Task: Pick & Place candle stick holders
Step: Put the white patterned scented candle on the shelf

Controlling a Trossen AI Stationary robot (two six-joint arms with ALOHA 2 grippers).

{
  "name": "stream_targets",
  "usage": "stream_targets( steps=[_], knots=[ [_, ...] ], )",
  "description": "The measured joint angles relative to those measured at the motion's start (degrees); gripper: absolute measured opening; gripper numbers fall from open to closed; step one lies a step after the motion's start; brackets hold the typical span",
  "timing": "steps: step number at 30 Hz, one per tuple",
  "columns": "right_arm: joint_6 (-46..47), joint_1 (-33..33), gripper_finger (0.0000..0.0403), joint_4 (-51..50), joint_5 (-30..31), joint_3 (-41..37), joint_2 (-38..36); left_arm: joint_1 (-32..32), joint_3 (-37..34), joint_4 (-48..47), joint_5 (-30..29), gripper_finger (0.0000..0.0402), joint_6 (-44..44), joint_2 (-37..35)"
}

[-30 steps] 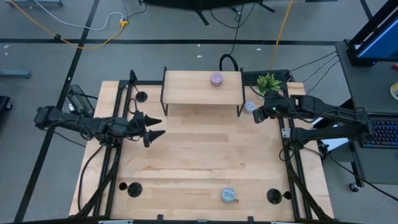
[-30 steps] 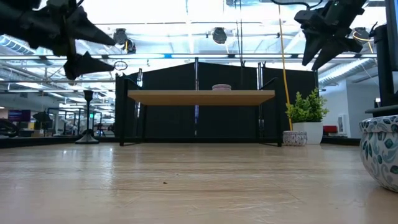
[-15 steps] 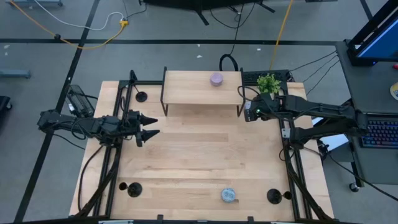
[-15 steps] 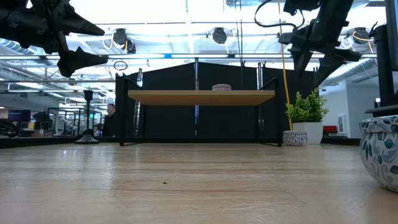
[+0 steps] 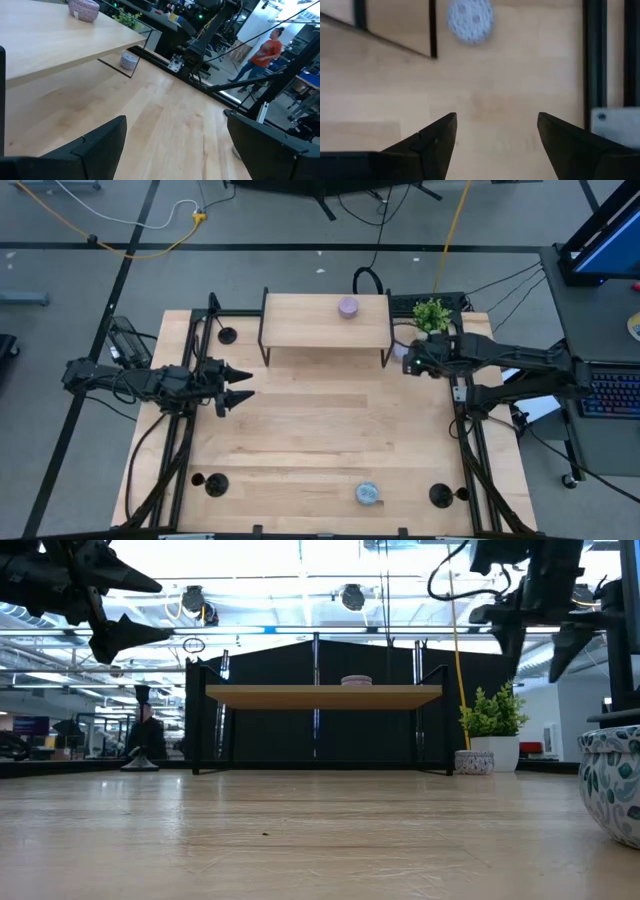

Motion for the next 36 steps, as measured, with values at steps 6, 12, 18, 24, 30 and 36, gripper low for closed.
stream_targets(
  steps=[6,12,18,24,30,36],
  knots=[
    [-4.0,5.0,0.0269,3.5,-7.6,-2.5,0.1,0.0,0.0,-0.5,0.0,0.0351,0.1,0.0],
    [3.3,7.2,0.0261,4.2,-4.1,-8.1,0.1,0.4,0.0,-0.8,0.0,0.0351,0.3,0.0],
    [14.6,6.1,0.0260,6.3,5.0,-11.2,-0.1,2.2,0.0,-0.3,1.7,0.0351,-0.2,0.0],
    [19.1,3.3,0.0262,17.3,12.1,-13.5,-2.5,2.8,0.0,-0.3,5.1,0.0351,-1.4,0.0],
    [19.8,-1.4,0.0261,30.5,16.1,-17.1,-3.8,2.8,0.0,-0.3,5.2,0.0351,-1.2,0.0],
    [20.0,-5.8,0.0260,43.3,14.7,-22.5,-3.7,2.8,0.0,-0.3,5.2,0.0351,-1.0,0.0]
  ],
)
